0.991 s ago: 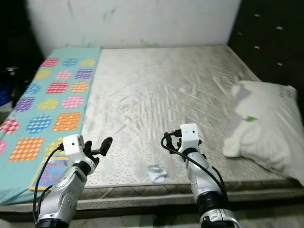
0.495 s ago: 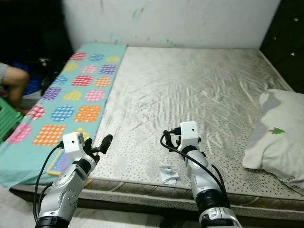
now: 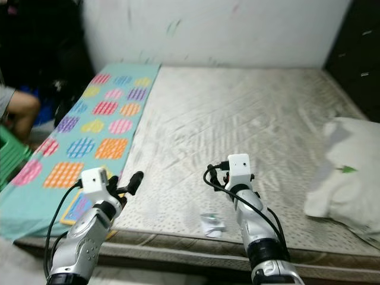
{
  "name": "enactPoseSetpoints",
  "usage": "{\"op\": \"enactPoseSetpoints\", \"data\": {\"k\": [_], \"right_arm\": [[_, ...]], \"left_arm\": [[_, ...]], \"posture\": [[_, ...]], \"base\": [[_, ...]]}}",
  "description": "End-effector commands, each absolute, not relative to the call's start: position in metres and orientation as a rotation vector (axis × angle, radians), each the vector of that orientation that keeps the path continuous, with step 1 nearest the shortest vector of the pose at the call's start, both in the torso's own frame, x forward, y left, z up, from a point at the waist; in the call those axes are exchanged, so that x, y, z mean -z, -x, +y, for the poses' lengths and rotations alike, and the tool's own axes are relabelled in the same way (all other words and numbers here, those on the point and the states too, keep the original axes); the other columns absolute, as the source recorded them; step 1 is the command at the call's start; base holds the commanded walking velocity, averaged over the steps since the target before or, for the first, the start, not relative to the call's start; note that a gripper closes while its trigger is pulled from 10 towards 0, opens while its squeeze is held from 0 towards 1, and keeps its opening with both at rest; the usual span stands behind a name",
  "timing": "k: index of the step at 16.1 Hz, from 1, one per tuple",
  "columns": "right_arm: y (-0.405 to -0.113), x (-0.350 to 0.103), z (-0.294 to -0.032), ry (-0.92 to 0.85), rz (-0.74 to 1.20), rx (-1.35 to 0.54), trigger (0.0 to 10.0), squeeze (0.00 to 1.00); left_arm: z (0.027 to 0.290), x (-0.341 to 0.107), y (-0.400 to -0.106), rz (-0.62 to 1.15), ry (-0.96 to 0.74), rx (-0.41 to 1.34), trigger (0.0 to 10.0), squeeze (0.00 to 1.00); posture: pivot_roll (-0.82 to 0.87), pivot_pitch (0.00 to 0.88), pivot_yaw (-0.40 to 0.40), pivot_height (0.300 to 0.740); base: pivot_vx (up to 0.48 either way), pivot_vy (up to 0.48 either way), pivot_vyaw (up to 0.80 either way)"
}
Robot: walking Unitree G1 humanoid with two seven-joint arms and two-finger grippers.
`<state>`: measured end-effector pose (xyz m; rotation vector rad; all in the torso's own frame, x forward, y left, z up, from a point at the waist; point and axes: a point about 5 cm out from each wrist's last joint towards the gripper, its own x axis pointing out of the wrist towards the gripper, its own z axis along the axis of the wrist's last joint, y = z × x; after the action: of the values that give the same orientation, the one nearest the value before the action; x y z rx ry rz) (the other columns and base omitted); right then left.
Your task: Clean up the room
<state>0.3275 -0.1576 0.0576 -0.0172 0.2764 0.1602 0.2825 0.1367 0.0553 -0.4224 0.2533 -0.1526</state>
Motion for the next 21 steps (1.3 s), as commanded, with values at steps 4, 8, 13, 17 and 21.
{"op": "enactPoseSetpoints", "data": {"k": [4,8,13,17,21], "right_arm": [[-0.3281,-0.0569,-0.1558,0.018,0.281,-0.156,10.0,0.00],[-0.3278,-0.0557,-0.1569,0.021,0.287,-0.152,10.0,0.00],[-0.3274,-0.0541,-0.1580,0.021,0.296,-0.151,10.0,0.00],[-0.3299,-0.0558,-0.1579,0.016,0.291,-0.149,10.0,0.00],[-0.3315,-0.0567,-0.1593,0.024,0.292,-0.146,10.0,0.00]], "left_arm": [[0.1403,-0.0570,-0.2839,0.251,0.409,0.144,10.0,0.00],[0.1404,-0.0536,-0.2835,0.276,0.396,0.133,10.0,0.00],[0.1412,-0.0526,-0.2831,0.280,0.399,0.125,10.0,0.00],[0.1413,-0.0510,-0.2831,0.290,0.396,0.119,10.0,0.00],[0.1405,-0.0504,-0.2833,0.296,0.400,0.116,10.0,0.00]], "posture": [[-0.09,0.000,0.049,0.740],[-0.09,0.000,0.049,0.740],[-0.09,0.000,0.050,0.740],[-0.08,0.000,0.049,0.740],[-0.08,0.000,0.045,0.740]], "base": [[0.264,0.000,0.00],[0.000,0.000,0.00],[0.000,0.000,-0.08],[0.000,0.000,-0.60],[0.000,0.000,0.00]]}}
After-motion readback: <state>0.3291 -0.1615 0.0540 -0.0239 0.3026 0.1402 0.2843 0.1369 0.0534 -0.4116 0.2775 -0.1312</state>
